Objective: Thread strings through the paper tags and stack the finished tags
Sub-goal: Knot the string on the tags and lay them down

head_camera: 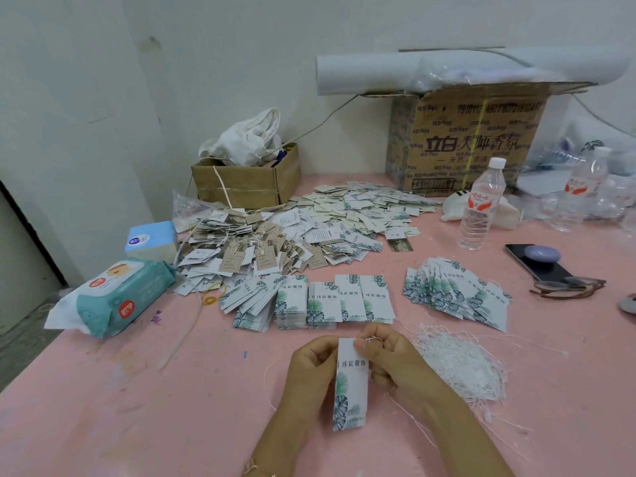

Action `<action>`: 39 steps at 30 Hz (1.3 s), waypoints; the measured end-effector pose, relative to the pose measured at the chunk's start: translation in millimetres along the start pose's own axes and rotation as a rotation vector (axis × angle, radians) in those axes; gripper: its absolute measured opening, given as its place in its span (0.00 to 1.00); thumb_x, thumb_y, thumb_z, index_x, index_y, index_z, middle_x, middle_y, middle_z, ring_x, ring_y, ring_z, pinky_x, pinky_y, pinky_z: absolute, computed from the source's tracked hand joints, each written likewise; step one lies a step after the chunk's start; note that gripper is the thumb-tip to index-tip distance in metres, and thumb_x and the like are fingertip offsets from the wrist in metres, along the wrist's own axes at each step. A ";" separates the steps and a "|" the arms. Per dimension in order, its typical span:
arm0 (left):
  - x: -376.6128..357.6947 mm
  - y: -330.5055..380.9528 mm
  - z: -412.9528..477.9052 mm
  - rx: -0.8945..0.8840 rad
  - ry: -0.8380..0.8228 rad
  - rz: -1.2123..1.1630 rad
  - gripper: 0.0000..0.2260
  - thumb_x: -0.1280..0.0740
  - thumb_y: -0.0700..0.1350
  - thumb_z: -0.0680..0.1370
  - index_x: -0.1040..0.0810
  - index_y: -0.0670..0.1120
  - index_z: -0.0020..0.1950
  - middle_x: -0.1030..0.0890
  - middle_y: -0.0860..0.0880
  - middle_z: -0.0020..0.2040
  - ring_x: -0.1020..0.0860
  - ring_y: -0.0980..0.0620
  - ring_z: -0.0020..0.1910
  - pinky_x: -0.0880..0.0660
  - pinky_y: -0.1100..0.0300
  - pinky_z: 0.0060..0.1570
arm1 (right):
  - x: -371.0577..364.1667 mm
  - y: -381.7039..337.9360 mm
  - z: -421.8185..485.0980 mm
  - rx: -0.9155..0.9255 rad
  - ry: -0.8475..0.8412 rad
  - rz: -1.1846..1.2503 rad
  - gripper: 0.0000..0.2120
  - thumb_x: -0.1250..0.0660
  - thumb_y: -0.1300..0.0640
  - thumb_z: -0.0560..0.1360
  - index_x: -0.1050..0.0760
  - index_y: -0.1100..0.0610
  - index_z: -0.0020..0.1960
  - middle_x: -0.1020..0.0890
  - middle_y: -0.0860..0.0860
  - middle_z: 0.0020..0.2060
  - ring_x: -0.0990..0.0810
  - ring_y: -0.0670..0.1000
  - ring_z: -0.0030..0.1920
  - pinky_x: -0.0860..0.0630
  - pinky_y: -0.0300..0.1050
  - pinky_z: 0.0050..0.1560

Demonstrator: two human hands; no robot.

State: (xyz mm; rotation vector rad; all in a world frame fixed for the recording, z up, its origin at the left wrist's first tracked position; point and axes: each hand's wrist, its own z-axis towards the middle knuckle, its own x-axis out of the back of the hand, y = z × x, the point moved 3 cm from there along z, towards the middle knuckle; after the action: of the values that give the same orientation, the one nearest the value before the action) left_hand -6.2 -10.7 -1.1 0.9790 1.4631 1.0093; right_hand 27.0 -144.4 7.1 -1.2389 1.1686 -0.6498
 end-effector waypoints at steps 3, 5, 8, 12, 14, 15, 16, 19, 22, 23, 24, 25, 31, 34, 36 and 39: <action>1.6 0.7 2.2 -0.041 0.025 0.062 0.10 0.32 0.35 0.76 0.15 0.47 0.42 0.15 0.42 0.39 0.20 0.50 0.35 0.23 0.61 0.34 | -1.3 0.4 0.9 -0.005 0.020 -0.010 0.09 0.26 0.56 0.65 0.25 0.57 0.41 0.35 0.47 0.22 0.45 0.43 0.21 0.45 0.33 0.19; 4.2 -0.4 4.6 -0.044 0.099 0.031 0.08 0.33 0.36 0.77 0.17 0.46 0.43 0.16 0.43 0.41 0.20 0.49 0.37 0.24 0.58 0.37 | 0.3 0.6 2.2 -0.004 0.054 0.021 0.10 0.28 0.57 0.67 0.25 0.59 0.45 0.37 0.47 0.23 0.45 0.43 0.21 0.45 0.33 0.18; 12.6 -1.9 10.3 -0.012 0.229 -0.133 0.06 0.34 0.39 0.79 0.21 0.46 0.43 0.16 0.44 0.40 0.21 0.51 0.35 0.27 0.58 0.37 | 9.0 -0.2 4.1 -0.007 0.128 0.125 0.10 0.31 0.58 0.72 0.25 0.60 0.52 0.39 0.47 0.25 0.45 0.44 0.23 0.46 0.34 0.19; 21.1 -0.1 14.9 -0.003 0.314 -0.385 0.06 0.38 0.39 0.81 0.24 0.44 0.45 0.17 0.46 0.37 0.23 0.57 0.30 0.30 0.62 0.32 | 15.9 -2.5 7.2 0.028 0.185 0.279 0.05 0.36 0.63 0.74 0.23 0.60 0.48 0.37 0.47 0.25 0.42 0.43 0.22 0.45 0.33 0.18; 22.8 0.6 14.9 -0.013 0.330 -0.445 0.07 0.39 0.39 0.81 0.24 0.42 0.45 0.17 0.47 0.37 0.24 0.58 0.28 0.28 0.65 0.29 | 17.6 -1.8 8.0 0.055 0.224 0.313 0.09 0.41 0.68 0.77 0.23 0.61 0.47 0.36 0.49 0.25 0.40 0.44 0.23 0.43 0.34 0.19; 23.4 1.0 14.8 -0.019 0.336 -0.458 0.07 0.39 0.40 0.81 0.24 0.42 0.46 0.17 0.47 0.36 0.24 0.58 0.28 0.28 0.67 0.28 | 18.2 -2.1 8.2 0.083 0.248 0.298 0.11 0.43 0.69 0.78 0.23 0.61 0.47 0.34 0.50 0.26 0.38 0.45 0.25 0.41 0.35 0.21; 24.0 1.0 14.6 -0.025 0.343 -0.464 0.06 0.39 0.40 0.81 0.24 0.42 0.47 0.16 0.47 0.37 0.24 0.58 0.28 0.27 0.67 0.27 | 18.0 -2.8 7.9 0.116 0.269 0.273 0.11 0.43 0.70 0.79 0.23 0.61 0.48 0.32 0.51 0.27 0.36 0.45 0.27 0.37 0.35 0.24; 26.7 -0.7 14.6 -0.042 0.362 -0.473 0.05 0.38 0.40 0.81 0.24 0.42 0.47 0.17 0.47 0.37 0.22 0.57 0.30 0.26 0.65 0.29 | 17.3 -5.8 6.5 0.194 0.325 0.221 0.07 0.40 0.68 0.79 0.24 0.62 0.49 0.24 0.52 0.30 0.27 0.46 0.30 0.26 0.36 0.32; 29.8 -2.8 16.1 -0.075 0.379 -0.462 0.05 0.38 0.40 0.81 0.25 0.41 0.46 0.22 0.48 0.34 0.27 0.56 0.27 0.29 0.65 0.27 | 20.1 -6.8 5.6 0.222 0.392 0.210 0.05 0.35 0.67 0.76 0.21 0.62 0.49 0.18 0.53 0.34 0.21 0.46 0.32 0.22 0.34 0.36; 30.9 -2.6 16.4 -0.088 0.386 -0.466 0.05 0.38 0.40 0.80 0.26 0.42 0.45 0.23 0.48 0.33 0.27 0.56 0.27 0.29 0.65 0.26 | 20.6 -6.8 5.4 0.222 0.396 0.213 0.05 0.34 0.67 0.75 0.20 0.62 0.48 0.17 0.54 0.35 0.20 0.46 0.33 0.22 0.34 0.37; 31.3 -1.8 16.6 -0.096 0.390 -0.470 0.06 0.38 0.40 0.80 0.25 0.42 0.44 0.23 0.49 0.33 0.26 0.56 0.27 0.28 0.65 0.26 | 20.6 -6.7 5.4 0.221 0.389 0.216 0.05 0.34 0.67 0.74 0.20 0.62 0.48 0.16 0.55 0.36 0.19 0.47 0.33 0.21 0.34 0.37; 31.5 -1.1 16.7 -0.095 0.393 -0.466 0.06 0.37 0.40 0.80 0.24 0.43 0.43 0.23 0.50 0.32 0.26 0.56 0.28 0.28 0.66 0.27 | 20.0 -6.4 5.7 0.222 0.375 0.217 0.06 0.33 0.66 0.73 0.19 0.62 0.47 0.15 0.56 0.37 0.18 0.47 0.34 0.21 0.34 0.38; 29.2 4.0 11.6 -0.177 0.409 0.016 0.07 0.32 0.39 0.77 0.20 0.49 0.41 0.22 0.55 0.33 0.26 0.55 0.35 0.29 0.64 0.36 | 15.3 -6.6 4.1 0.234 0.329 0.115 0.07 0.32 0.63 0.72 0.15 0.58 0.46 0.15 0.57 0.39 0.19 0.45 0.34 0.21 0.34 0.38; 24.1 6.7 6.6 -0.287 0.397 0.293 0.05 0.30 0.42 0.77 0.20 0.51 0.42 0.19 0.55 0.39 0.23 0.52 0.42 0.29 0.59 0.45 | 15.5 -7.6 2.4 0.227 0.374 0.003 0.07 0.29 0.60 0.71 0.14 0.52 0.44 0.15 0.54 0.37 0.23 0.43 0.32 0.23 0.32 0.37; 20.8 6.7 4.1 -0.332 0.371 0.401 0.04 0.30 0.43 0.77 0.20 0.51 0.43 0.18 0.53 0.44 0.22 0.53 0.49 0.28 0.61 0.51 | 13.9 -8.4 1.4 0.224 0.393 -0.045 0.06 0.28 0.57 0.68 0.14 0.50 0.42 0.15 0.53 0.36 0.23 0.42 0.32 0.24 0.32 0.36; 15.1 5.3 3.5 -0.330 0.253 0.327 0.03 0.32 0.40 0.78 0.21 0.47 0.44 0.15 0.52 0.44 0.19 0.53 0.47 0.25 0.62 0.48 | 10.2 -8.0 0.7 0.198 0.387 -0.064 0.06 0.27 0.53 0.64 0.14 0.50 0.41 0.17 0.52 0.33 0.24 0.44 0.31 0.25 0.34 0.33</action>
State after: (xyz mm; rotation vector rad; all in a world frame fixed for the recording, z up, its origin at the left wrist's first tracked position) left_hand -4.1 5.6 -0.9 0.8866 1.3014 1.6062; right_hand 32.6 -155.4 11.4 -1.0106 1.3459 -1.0614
